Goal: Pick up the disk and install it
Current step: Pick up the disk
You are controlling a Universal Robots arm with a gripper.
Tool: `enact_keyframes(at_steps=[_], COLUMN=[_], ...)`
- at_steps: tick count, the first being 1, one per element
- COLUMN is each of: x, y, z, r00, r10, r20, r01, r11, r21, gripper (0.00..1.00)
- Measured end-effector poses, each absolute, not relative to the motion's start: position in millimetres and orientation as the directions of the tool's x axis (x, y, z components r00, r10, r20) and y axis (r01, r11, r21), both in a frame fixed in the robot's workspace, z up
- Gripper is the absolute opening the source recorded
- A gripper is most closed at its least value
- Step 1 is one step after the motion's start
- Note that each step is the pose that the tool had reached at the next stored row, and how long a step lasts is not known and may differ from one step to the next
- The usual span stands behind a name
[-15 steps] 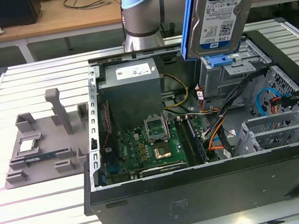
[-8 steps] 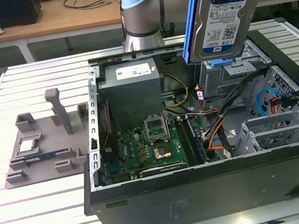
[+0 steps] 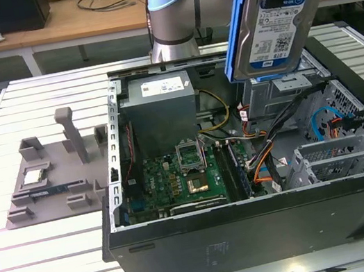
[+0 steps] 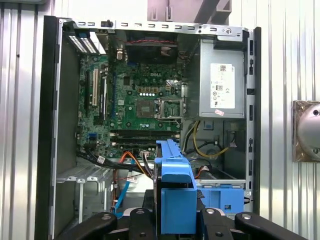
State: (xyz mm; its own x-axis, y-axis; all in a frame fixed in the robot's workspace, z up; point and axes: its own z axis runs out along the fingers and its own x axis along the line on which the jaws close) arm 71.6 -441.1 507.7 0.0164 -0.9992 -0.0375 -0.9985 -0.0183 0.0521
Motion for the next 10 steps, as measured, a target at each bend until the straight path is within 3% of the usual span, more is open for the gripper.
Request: enact_keyframes(at_steps=[10], x=[71.8], y=[-455.9], z=[507.6], r00=[0.016], r10=[-0.999], r20=[-0.037], r01=[-0.998], r11=[-0.018], r21=[0.052], gripper=[0.37])
